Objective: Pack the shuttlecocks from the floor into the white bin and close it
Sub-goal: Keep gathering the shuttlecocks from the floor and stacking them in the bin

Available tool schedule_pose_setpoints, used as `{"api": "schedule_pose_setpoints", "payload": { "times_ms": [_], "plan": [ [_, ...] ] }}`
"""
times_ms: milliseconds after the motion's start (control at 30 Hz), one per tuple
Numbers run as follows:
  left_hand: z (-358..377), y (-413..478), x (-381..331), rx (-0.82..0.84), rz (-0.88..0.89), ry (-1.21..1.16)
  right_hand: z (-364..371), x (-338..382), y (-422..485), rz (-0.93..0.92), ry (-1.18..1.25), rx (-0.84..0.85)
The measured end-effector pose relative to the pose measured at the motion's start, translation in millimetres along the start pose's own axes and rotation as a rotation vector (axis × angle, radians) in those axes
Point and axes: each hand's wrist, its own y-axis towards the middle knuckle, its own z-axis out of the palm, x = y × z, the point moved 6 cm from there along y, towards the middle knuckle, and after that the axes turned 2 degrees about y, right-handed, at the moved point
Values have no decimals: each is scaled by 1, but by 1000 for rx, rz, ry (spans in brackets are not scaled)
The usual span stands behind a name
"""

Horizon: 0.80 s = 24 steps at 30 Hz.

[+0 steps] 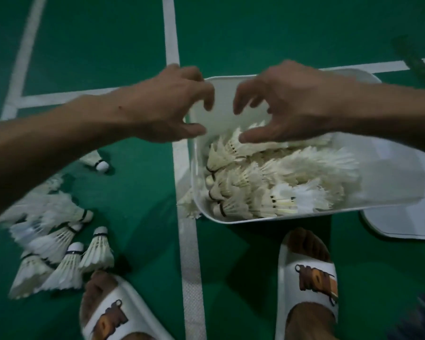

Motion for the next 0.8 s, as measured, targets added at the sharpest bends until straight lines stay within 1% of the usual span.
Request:
{"api": "schedule_pose_setpoints", "payload": {
  "times_ms": [67, 133, 267, 367, 433, 500, 600, 633, 700, 733, 800],
  "plan": [
    [3, -15, 31, -19, -67, 12, -5, 21, 21, -47, 10, -36],
    [17, -33, 65, 3, -142, 21, -4, 41, 39, -79, 18, -62],
    [59, -71, 128, 140, -315, 6, 8, 78, 66, -111, 15, -79],
    [95, -97, 164, 229, -432, -87, 30, 111, 91, -173, -29, -4],
    [116, -109, 182, 227, -492, -148, 56, 129, 109, -209, -70, 129],
    [131, -117, 198, 208, -548, -167, 89, 137, 126, -206, -144, 321],
    [148, -127, 215, 204, -608, -216, 141, 128, 142, -156, -311, 643],
    [151, -129, 218, 209, -605, -253, 155, 125, 142, -141, -358, 730],
    [158, -133, 218, 217, -571, -366, 178, 114, 142, -130, -411, 849],
    [162, -134, 215, 214, -546, -413, 185, 109, 140, -103, -399, 908],
    [166, -136, 207, 196, -504, -434, 194, 99, 132, -6, -340, 1016]
  ]
}}
